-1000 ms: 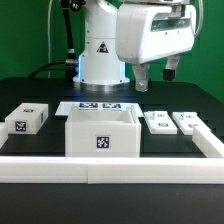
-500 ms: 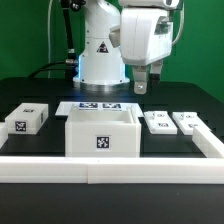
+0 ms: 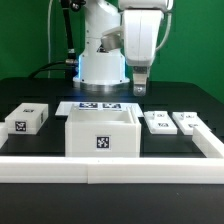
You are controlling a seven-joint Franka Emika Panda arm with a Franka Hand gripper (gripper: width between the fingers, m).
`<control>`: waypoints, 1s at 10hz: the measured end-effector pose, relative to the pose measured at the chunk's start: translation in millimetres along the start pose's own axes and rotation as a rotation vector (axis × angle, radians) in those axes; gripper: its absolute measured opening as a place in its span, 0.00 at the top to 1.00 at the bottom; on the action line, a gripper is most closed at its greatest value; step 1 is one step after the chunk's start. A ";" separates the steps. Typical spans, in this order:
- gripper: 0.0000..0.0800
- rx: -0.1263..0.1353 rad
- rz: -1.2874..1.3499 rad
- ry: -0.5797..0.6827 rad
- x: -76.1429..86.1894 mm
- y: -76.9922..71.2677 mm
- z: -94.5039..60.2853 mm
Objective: Assemble cabinet
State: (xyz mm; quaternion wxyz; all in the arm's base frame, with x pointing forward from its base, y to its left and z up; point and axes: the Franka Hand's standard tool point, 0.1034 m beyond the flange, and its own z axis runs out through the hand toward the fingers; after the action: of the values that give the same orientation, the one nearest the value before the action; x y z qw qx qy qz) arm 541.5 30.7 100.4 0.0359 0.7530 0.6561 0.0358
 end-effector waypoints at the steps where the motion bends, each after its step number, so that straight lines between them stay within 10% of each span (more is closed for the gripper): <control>1: 0.00 0.002 -0.029 -0.006 -1.8 -1.0 1.3; 6: 0.00 -0.003 -0.061 -0.005 -9.6 -4.8 3.6; 10: 0.00 0.014 -0.051 -0.002 -32.6 -37.4 20.6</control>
Offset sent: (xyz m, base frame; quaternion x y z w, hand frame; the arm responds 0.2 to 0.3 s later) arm 0.0000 0.0000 0.0000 0.0000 0.0000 0.0000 1.0000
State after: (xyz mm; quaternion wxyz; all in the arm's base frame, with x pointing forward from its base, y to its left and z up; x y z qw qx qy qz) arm 502.3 3.4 76.0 0.0321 0.7364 0.6751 0.0295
